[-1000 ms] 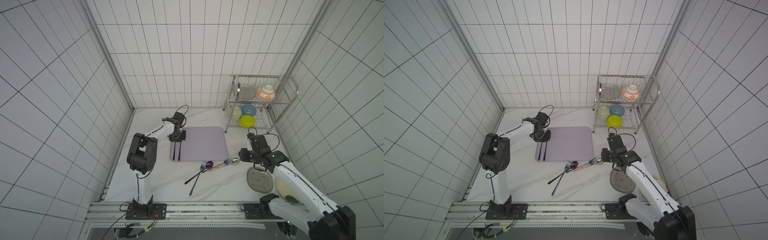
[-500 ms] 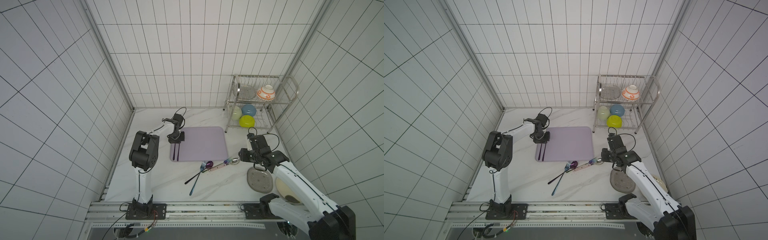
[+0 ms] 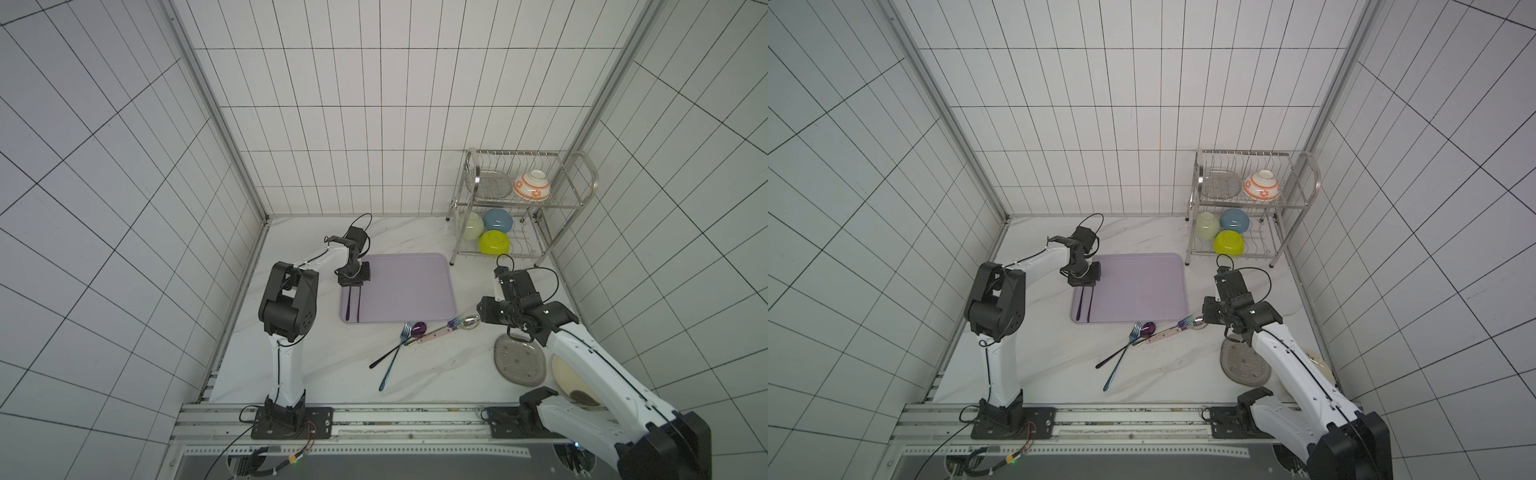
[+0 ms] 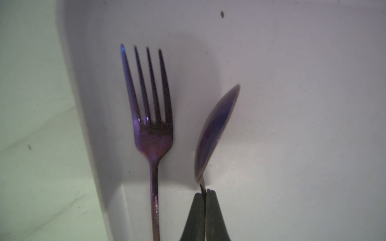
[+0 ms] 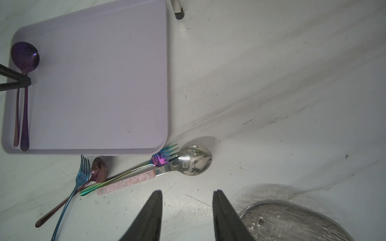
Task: Set the spoon and fork side by side
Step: Place the spoon on the tray.
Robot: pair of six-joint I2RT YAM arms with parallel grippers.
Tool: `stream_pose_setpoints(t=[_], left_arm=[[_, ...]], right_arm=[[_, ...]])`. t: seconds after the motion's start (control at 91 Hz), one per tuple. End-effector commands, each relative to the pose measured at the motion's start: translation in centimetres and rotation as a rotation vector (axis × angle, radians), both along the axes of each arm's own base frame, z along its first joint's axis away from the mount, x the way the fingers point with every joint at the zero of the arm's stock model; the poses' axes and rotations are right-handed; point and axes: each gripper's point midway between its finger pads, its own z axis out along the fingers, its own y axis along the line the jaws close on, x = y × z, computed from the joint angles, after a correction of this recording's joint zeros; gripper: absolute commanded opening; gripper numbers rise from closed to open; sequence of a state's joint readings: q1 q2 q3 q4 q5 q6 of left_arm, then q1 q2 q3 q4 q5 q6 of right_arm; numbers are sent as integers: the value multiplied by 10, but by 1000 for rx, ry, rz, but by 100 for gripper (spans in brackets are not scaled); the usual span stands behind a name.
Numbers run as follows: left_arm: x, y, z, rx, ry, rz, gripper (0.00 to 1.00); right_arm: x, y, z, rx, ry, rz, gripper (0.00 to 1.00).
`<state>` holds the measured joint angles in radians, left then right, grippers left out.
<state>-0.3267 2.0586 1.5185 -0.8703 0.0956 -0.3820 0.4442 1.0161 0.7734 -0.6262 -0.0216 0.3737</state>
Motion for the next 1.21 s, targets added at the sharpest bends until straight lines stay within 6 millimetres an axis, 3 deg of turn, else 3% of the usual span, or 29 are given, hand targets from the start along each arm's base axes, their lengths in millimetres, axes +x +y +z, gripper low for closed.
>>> stream_pose_setpoints(t=[0.0, 0.341, 0.572, 0.769, 0.967, 1.198], left_arm=[[3, -4, -11, -24, 19, 16, 0], [-1, -4, -21, -23, 44, 7, 0], [-4, -3, -24, -15, 48, -2, 15], [-3, -2, -22, -10, 42, -5, 21], [1, -4, -8, -25, 12, -10, 29], [5, -3, 33, -37, -67, -8, 36]], right_arm=[[-4, -6, -3, -7, 9, -17, 43], [-5, -7, -4, -8, 8, -19, 43], [-5, -7, -4, -8, 8, -21, 43], [-6, -7, -4, -9, 8, -21, 43], [-5, -7, -3, -10, 4, -22, 43], [-4, -9, -1, -16, -2, -31, 46]])
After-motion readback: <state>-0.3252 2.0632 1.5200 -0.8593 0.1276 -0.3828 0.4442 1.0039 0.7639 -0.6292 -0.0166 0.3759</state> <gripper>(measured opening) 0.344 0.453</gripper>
